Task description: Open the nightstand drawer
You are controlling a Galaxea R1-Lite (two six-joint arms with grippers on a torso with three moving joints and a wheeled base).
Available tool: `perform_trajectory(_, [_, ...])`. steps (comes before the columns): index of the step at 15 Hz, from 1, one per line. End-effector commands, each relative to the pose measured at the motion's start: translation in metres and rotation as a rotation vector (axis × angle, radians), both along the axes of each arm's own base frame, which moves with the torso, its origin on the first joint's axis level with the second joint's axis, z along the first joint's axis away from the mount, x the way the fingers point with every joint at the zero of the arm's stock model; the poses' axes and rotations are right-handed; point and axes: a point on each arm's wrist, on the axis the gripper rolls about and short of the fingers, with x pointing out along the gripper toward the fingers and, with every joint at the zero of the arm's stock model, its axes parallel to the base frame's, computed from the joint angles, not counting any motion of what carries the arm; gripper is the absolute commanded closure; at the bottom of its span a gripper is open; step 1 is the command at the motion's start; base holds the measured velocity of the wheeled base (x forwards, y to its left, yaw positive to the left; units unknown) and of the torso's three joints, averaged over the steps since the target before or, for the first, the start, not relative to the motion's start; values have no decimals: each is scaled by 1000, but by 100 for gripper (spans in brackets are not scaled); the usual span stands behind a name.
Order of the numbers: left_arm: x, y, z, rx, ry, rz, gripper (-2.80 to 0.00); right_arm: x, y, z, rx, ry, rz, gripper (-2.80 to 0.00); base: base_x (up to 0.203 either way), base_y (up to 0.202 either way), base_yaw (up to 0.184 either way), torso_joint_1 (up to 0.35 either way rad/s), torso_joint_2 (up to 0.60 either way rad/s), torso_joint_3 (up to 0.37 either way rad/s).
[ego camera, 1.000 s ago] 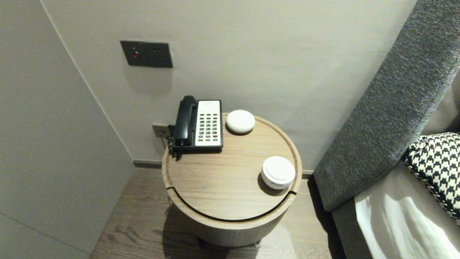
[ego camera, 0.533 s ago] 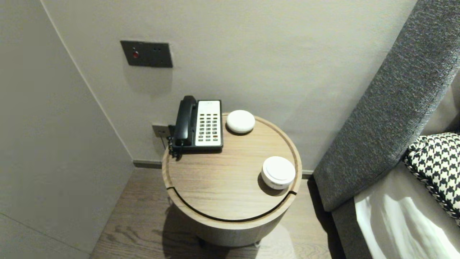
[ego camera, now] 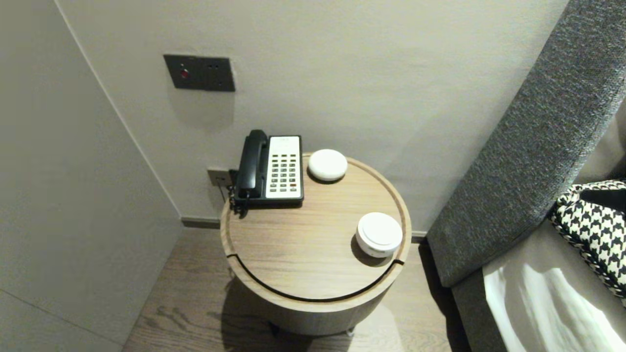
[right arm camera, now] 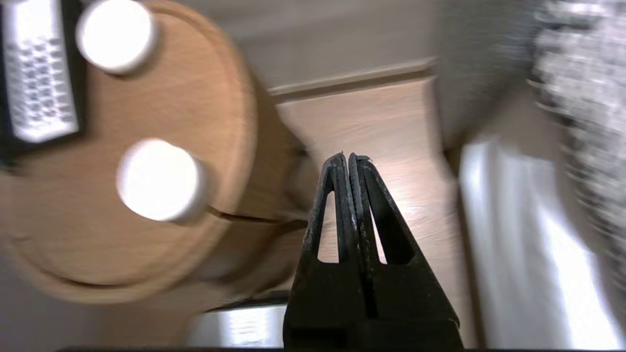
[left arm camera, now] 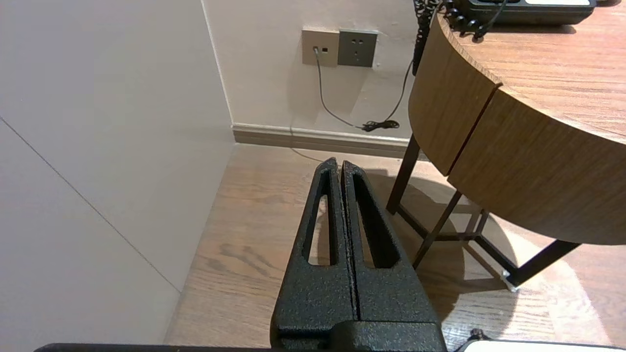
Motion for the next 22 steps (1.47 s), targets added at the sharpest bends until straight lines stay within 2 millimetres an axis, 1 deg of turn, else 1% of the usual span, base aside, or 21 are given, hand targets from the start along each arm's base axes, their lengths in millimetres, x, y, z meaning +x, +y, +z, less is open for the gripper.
perform_trajectory(1, [0, 0, 0, 0, -1, 0, 0, 68, 28, 6, 57, 162, 66, 0, 0, 0, 0, 0, 0, 0])
perform_trajectory(3, [0, 0, 0, 0, -1, 0, 0, 92, 51, 1, 75, 245, 115, 0, 0, 0, 0, 0, 0, 0])
perform_trajectory(4, [0, 0, 0, 0, -1, 0, 0, 96, 66, -1, 69, 267, 166, 0, 0, 0, 0, 0, 0, 0])
perform_trajectory(5, [0, 0, 0, 0, -1, 0, 0, 103, 80, -8, 59, 297, 207, 0, 0, 0, 0, 0, 0, 0])
perform_trajectory(7, [0, 0, 0, -2, -1, 0, 0, 117, 105, -25, 36, 365, 265, 0, 0, 0, 0, 0, 0, 0])
perform_trajectory(8, [0, 0, 0, 0, -1, 0, 0, 119, 120, -33, 22, 394, 305, 0, 0, 0, 0, 0, 0, 0])
perform_trajectory(9, [0, 0, 0, 0, -1, 0, 0, 118, 129, -39, 12, 412, 334, 0, 0, 0, 0, 0, 0, 0])
perform_trajectory(11, [0, 0, 0, 0, -1, 0, 0, 116, 136, -45, -2, 417, 364, 0, 0, 0, 0, 0, 0, 0])
perform_trajectory(13, [0, 0, 0, -2, -1, 0, 0, 118, 142, -45, -2, 385, 375, 0, 0, 0, 0, 0, 0, 0])
perform_trajectory(15, [0, 0, 0, 0, -1, 0, 0, 119, 143, -46, -24, 377, 391, 0, 0, 0, 0, 0, 0, 0])
perform_trajectory(18, [0, 0, 0, 0, -1, 0, 0, 116, 147, -45, -47, 367, 416, 0, 0, 0, 0, 0, 0, 0])
perform_trajectory(20, [0, 0, 0, 0, -1, 0, 0, 106, 158, -43, -48, 363, 464, 0, 0, 0, 0, 0, 0, 0])
perform_trajectory(21, [0, 0, 0, 0, -1, 0, 0, 105, 159, -43, -48, 365, 469, 0, 0, 0, 0, 0, 0, 0])
perform_trajectory(22, [0, 0, 0, 0, -1, 0, 0, 98, 167, -45, -54, 375, 504, 0, 0, 0, 0, 0, 0, 0])
